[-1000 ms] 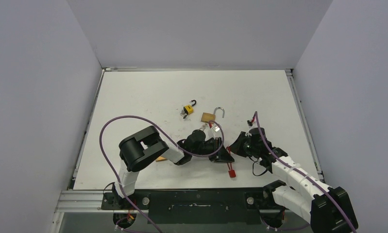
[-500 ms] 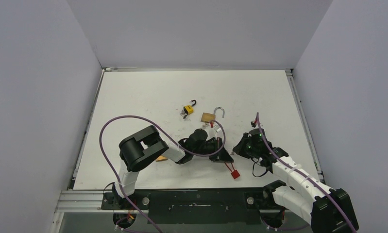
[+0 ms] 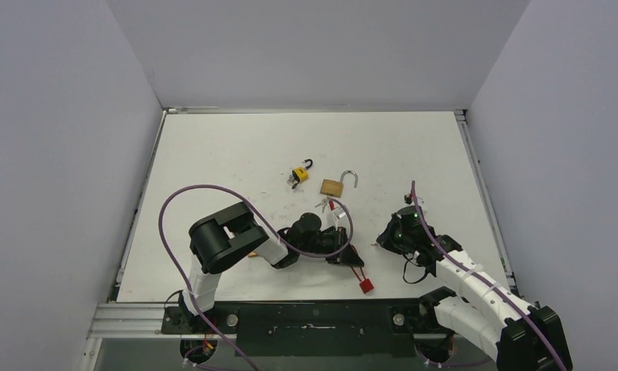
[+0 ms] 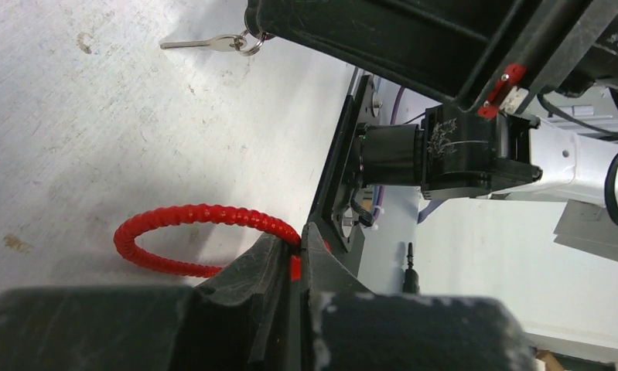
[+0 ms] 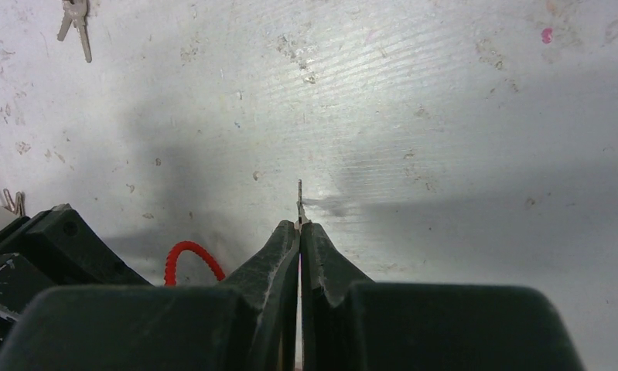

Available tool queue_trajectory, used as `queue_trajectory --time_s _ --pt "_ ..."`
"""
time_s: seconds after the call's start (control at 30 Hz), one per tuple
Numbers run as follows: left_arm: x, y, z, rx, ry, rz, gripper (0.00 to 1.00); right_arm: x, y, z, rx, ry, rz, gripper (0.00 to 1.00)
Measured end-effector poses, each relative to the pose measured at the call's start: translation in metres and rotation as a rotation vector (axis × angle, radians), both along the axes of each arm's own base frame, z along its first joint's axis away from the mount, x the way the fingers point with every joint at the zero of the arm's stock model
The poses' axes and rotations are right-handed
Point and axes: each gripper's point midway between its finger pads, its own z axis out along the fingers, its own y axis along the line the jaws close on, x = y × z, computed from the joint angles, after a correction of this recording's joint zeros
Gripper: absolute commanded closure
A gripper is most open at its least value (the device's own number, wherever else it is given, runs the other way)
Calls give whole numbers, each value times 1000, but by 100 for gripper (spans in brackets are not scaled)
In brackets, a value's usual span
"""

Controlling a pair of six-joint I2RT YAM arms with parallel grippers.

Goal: Unlock with the key
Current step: Place the lock at the center of the board.

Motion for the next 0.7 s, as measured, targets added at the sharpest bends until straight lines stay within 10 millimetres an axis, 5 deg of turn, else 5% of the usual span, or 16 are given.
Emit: queue_trajectory --time_s 0.47,0.7 --pt "-11 25 5 -29 -82 -1 97 -10 15 0 1 5 71 100" --pt "-12 43 0 -33 -91 35 86 -18 26 -1 -8 3 116 100"
